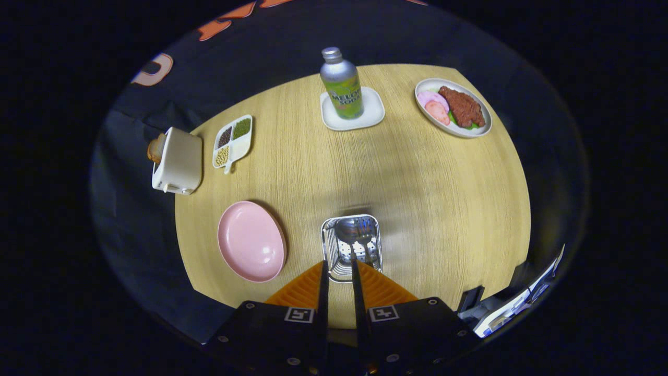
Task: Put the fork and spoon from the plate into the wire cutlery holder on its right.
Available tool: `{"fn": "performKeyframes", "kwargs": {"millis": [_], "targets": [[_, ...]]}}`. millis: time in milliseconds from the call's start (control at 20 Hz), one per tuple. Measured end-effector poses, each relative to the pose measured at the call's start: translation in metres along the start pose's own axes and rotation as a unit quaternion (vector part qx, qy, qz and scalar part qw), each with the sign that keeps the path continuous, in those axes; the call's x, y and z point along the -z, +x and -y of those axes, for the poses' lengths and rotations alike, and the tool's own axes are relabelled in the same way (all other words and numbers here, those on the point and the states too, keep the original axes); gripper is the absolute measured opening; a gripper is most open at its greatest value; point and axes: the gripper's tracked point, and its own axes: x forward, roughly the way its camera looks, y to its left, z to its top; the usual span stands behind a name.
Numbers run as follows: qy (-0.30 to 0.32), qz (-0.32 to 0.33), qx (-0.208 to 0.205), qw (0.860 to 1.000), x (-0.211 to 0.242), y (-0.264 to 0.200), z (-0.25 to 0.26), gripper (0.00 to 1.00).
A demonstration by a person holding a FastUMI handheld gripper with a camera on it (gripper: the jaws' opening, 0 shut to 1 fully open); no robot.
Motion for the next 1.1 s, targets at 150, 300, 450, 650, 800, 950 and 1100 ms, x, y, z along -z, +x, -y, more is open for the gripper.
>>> {"fn": "performKeyframes", "kwargs": {"millis": [150,300,450,650,800,950,1100], "targets": [[-0.021,0.084,-0.011,0.996,-0.028,-0.020,-0.008,0.27],[-0.033,0.172,-0.017,0.984,-0.054,-0.046,-0.017,0.35],[-0.041,0.253,-0.039,0.966,-0.079,-0.079,-0.028,0.44],[-0.063,0.363,-0.044,0.929,-0.107,-0.123,-0.036,0.50],[-0.098,0.457,-0.032,0.883,-0.130,-0.170,-0.042,0.60],[-0.114,0.529,-0.012,0.841,-0.141,-0.221,-0.047,0.68],[-0.107,0.575,-0.015,0.811,-0.142,-0.262,-0.057,0.80]]}}
